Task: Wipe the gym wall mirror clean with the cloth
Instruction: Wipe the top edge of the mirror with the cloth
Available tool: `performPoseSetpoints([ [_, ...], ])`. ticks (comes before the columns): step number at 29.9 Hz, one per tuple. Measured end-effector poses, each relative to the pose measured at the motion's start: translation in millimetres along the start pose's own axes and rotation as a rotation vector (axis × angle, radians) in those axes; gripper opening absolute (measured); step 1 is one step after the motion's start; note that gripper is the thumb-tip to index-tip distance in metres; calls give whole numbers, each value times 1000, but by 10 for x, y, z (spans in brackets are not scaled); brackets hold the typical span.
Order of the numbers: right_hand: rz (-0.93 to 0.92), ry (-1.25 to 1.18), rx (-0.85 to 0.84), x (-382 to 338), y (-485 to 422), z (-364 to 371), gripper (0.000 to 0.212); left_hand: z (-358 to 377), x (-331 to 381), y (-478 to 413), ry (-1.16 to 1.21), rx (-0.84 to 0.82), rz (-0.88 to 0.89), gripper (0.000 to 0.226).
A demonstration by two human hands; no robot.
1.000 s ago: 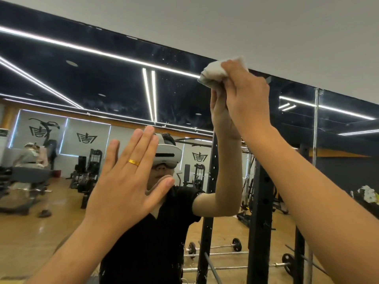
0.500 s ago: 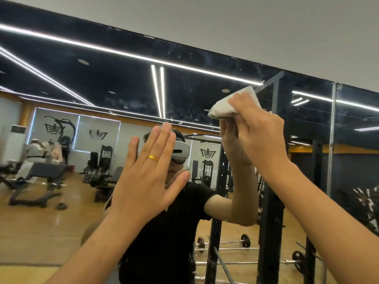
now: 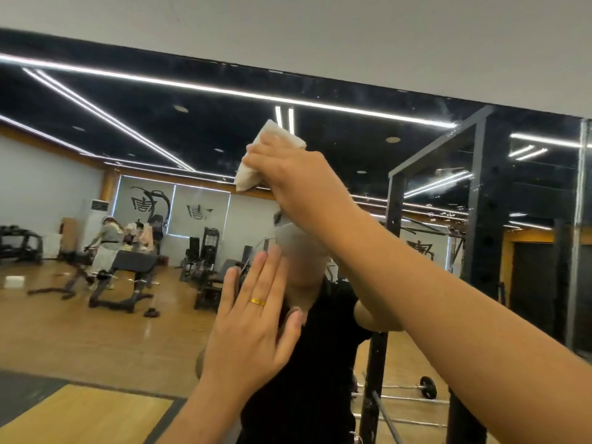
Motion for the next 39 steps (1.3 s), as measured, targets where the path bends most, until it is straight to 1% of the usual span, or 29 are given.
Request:
performPoseSetpoints([
  [2, -27, -25, -45, -122, -105, 77, 48, 8, -5, 13, -12, -7, -3, 71],
  [3, -38, -39, -28, -140, -104, 45, 48, 9, -9, 18, -13, -9, -7, 71],
  [6, -44, -23, 154, -13, 173, -330, 47, 14, -11, 20, -2, -14, -19, 71],
  [8, 10, 19, 219, 227, 503, -636, 44, 2, 3, 15, 1, -13, -19, 71],
  [11, 105, 81, 194, 781, 1094, -983, 33, -12, 23, 3, -1, -14, -22, 71],
  [13, 156, 120, 141, 1087, 1436, -1107, 36, -6, 28, 4, 0, -23, -36, 70],
  [15, 170, 146, 119, 1205, 1601, -1124, 39, 5, 30, 2, -7, -30, -46, 70],
  [18, 148, 107, 157, 1098, 1459, -1037, 36, 17, 29, 5, -6, -42, -54, 71],
  [20, 110, 71, 196, 924, 1227, -909, 32, 13, 28, 7, -5, -43, -52, 71],
  [22, 73, 48, 200, 720, 965, -733, 30, 5, 30, 14, -3, -40, -44, 72],
  [26, 53, -71, 111, 352, 405, -481, 39, 8, 10, 13, -17, -41, -40, 72],
  [28, 28, -99, 31, 220, 226, -439, 39, 8, 11, 17, -14, -39, -38, 71],
  [30, -21, -78, 33, 182, 197, -551, 35, 5, 17, 11, -9, -34, -32, 71],
  [31, -21, -71, 66, 231, 239, -671, 32, 5, 19, 10, -5, -32, -30, 70],
  [34, 62, -1, 157, 655, 525, -1088, 22, 4, 19, 16, -5, -15, -24, 70],
  [37, 157, 123, 197, 1261, 921, -1471, 30, -15, 29, 19, -17, 18, -8, 71],
  [39, 234, 141, 183, 1589, 1123, -1615, 30, -33, 47, 19, -26, 44, 0, 72],
])
Point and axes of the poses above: each hand's wrist, its own y-axis away from the middle knuckle, its own z-axis out of the palm, x = y × z, the point moved 10 cm from there along -y, towards the middle knuckle, and after that the axes turned 5 degrees about -y, right-handed, at the moved point
